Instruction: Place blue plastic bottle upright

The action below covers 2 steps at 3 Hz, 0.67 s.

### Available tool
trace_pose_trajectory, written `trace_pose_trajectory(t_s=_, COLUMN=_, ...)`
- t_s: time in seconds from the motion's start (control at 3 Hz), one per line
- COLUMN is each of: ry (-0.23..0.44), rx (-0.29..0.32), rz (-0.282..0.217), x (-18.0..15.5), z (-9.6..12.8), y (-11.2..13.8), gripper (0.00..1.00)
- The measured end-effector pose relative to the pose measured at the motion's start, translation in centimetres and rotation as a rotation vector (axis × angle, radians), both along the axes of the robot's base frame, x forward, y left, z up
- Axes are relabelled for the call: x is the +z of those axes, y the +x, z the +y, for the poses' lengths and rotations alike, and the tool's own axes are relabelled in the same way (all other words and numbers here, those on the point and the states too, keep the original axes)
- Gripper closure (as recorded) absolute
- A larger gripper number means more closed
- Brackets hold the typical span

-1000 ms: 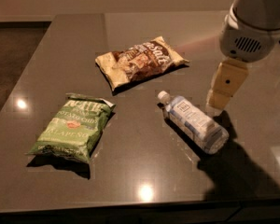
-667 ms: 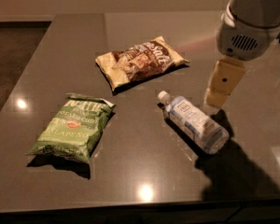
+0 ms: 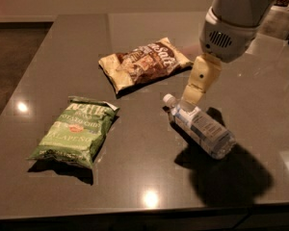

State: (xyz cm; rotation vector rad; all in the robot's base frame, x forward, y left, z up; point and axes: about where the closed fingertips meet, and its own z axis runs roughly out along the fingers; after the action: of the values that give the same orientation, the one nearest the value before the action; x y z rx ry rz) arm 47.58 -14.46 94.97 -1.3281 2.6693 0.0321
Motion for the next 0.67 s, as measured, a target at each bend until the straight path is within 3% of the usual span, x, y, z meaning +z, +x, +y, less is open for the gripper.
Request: trace_pose_trajectory(t_s=0.67, ry=-0.014, rx=-0.229, rz=0.021, x=-4.1, z=0.9, y=-0.1, gripper=0.00)
